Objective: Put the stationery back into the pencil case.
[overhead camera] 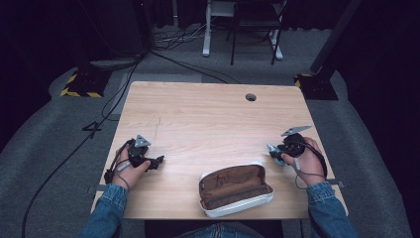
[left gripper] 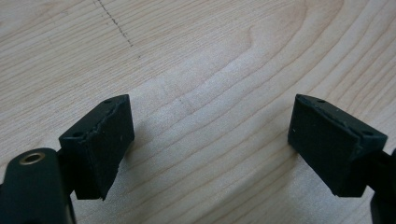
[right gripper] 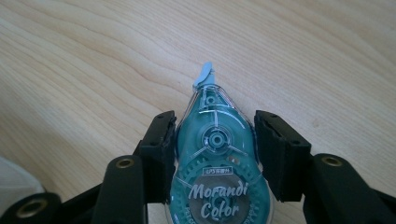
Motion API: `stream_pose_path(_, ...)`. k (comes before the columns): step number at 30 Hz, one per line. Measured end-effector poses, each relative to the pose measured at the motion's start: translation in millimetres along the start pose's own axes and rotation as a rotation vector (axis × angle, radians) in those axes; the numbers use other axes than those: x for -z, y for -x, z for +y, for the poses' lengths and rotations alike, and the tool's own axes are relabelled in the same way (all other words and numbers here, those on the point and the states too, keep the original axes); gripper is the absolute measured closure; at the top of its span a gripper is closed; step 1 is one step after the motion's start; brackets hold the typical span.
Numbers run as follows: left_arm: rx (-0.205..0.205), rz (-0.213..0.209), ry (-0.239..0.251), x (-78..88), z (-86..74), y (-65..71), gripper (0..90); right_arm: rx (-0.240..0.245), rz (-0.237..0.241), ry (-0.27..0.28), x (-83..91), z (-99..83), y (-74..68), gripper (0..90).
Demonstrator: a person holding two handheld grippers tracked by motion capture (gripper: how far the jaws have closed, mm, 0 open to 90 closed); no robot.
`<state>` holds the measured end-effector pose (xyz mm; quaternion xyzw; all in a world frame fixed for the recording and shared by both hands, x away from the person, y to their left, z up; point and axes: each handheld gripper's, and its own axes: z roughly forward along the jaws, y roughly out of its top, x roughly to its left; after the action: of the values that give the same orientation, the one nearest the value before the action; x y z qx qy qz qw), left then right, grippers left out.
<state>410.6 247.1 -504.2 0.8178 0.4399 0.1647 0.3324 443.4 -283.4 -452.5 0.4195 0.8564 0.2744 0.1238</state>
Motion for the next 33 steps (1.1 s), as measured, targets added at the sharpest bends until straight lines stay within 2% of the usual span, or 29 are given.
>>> stream_pose_path(4, 0.000, 0.000, 0.000, 0.0, 0.0, 0.0, 14.7, 0.010, -0.008, 0.034, 14.1, 5.2, -3.9, 50.7)
stream_pose_path(21, 0.000, 0.001, 0.000, 0.1, 0.0, 0.0, 14.7, 0.038, -0.010, 0.111, 54.0, 17.5, -22.0, 50.7)
stream_pose_path(33, 0.000, 0.000, 0.000, 0.0, 0.0, 0.0, 14.7, 0.099, 0.000, 0.149, 80.5, 27.4, -50.6, 50.6)
